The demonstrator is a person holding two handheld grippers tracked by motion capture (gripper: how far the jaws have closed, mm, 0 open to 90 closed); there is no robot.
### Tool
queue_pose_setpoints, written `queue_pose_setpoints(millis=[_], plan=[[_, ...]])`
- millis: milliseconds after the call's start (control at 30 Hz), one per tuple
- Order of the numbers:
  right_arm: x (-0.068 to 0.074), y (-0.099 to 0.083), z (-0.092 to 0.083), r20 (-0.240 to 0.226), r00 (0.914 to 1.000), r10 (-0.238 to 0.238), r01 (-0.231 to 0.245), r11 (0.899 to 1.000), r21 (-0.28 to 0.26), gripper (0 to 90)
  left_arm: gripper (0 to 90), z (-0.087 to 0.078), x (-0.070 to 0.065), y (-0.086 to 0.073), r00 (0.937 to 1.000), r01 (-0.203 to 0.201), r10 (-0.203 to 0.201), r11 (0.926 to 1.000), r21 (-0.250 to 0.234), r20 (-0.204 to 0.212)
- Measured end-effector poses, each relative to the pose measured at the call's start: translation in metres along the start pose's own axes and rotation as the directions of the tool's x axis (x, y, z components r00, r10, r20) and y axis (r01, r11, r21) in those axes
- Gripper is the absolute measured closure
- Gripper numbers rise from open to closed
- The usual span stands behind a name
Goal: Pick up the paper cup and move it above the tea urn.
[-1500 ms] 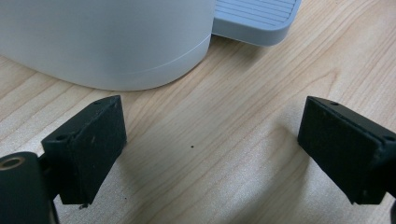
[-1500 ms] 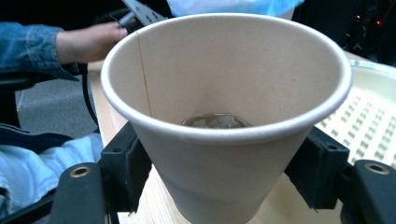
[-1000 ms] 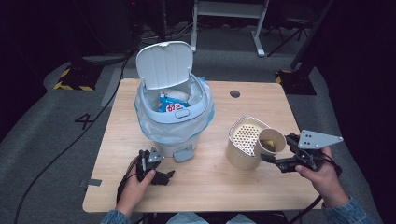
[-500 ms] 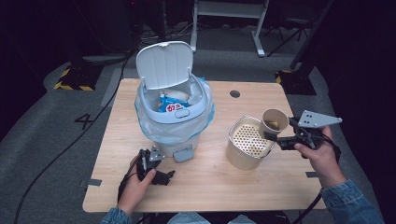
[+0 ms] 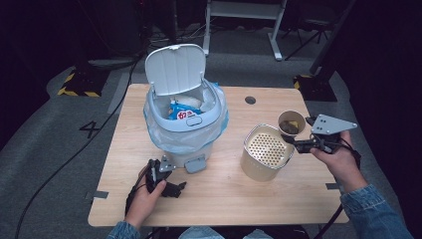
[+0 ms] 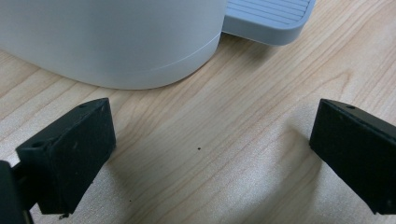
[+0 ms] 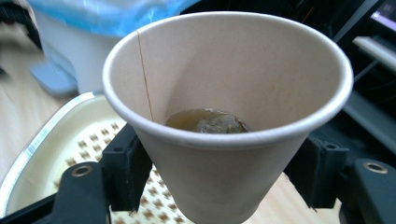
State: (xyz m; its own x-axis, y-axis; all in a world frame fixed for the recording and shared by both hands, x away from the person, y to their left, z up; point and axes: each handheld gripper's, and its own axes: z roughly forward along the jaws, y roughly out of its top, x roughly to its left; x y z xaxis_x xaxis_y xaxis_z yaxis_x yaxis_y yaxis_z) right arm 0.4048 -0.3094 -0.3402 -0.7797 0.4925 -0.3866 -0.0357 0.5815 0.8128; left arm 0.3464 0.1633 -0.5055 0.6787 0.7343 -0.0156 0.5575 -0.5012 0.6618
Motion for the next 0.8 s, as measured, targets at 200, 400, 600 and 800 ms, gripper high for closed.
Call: queue_pose_setpoints(millis=[200,400,600,800], plan=[[0.011,0.004,0.003,0.071,0.9613,-0.266,0.260,0.962,0.085,31.3,0.7,0.000,0.000,0.000,1.0000,0.000,0.000,1.0000,0.000,0.000],[0.020,0.006,0.009,0.084,0.8905,-0.447,0.429,0.887,0.174,31.5,0.6,0.000,0.000,0.000,1.0000,0.000,0.000,1.0000,0.000,0.000],[0.030,0.008,0.014,0.095,0.7767,-0.623,0.577,0.764,0.290,31.6,0.7,0.000,0.000,0.000,1.0000,0.000,0.000,1.0000,0.000,0.000],[0.038,0.009,0.019,0.093,0.6531,-0.752,0.674,0.633,0.380,31.9,0.7,0.000,0.000,0.000,1.0000,-0.001,0.001,1.0000,0.000,0.000]])
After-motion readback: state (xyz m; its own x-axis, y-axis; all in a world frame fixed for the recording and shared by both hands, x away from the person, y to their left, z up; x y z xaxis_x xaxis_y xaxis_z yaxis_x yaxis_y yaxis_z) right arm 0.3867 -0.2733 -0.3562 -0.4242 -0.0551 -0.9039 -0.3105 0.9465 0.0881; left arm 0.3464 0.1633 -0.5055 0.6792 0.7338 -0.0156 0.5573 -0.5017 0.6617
